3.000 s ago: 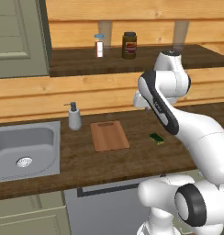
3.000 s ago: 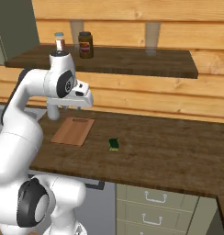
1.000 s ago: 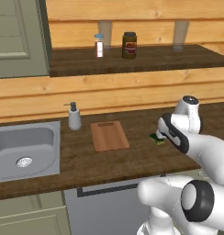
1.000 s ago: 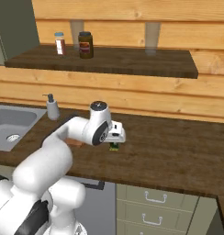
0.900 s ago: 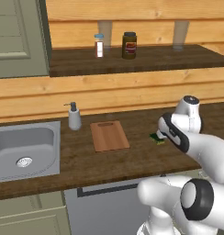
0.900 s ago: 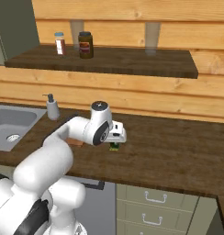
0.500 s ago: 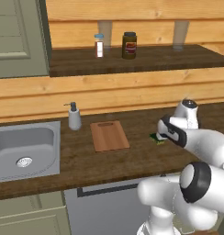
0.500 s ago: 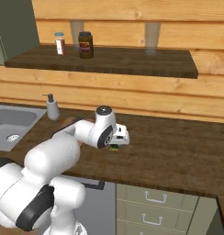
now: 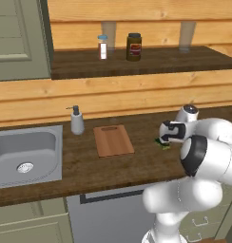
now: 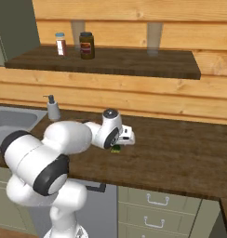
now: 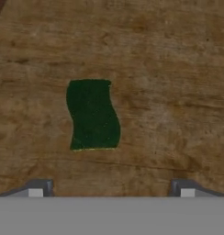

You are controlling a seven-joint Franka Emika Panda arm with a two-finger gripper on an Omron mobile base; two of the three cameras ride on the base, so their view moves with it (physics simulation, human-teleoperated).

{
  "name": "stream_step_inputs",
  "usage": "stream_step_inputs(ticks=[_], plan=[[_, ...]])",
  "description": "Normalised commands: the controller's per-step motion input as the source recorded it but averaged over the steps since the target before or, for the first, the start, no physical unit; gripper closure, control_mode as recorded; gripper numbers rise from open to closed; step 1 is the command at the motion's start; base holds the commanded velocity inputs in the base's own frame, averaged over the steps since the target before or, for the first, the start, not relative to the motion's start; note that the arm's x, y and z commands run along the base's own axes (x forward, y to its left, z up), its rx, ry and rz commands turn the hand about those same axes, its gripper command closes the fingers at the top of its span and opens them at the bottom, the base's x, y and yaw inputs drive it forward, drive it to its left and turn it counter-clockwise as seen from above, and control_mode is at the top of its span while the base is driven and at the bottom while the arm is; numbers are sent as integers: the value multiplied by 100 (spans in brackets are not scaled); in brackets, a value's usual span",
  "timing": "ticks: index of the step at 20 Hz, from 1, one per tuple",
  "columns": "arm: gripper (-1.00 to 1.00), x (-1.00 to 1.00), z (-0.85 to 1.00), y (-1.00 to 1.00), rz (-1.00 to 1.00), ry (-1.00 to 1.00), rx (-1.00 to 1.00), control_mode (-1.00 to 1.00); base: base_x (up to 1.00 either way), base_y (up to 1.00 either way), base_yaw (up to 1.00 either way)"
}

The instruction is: Pick up the sponge from the counter and clean the cutting board by briefly scrubbing or pressing down on the cutting board. Once finished, release the sponge.

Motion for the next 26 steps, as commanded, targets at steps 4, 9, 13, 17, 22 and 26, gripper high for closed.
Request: stream_step_inputs(ticks=[4,9,13,17,22,26], plan=[[-100,49,-12,-10,0,0,0,-100,0,0,0],[-100,32,-32,-2,1,0,0,-100,0,0,0],[-100,6,-46,0,3,0,0,-100,0,0,0],[-100,0,-50,0,4,0,0,-100,0,0,0],[-100,0,-41,5,5,0,0,-100,0,0,0],[-100,0,-16,26,4,0,0,-100,0,0,0]])
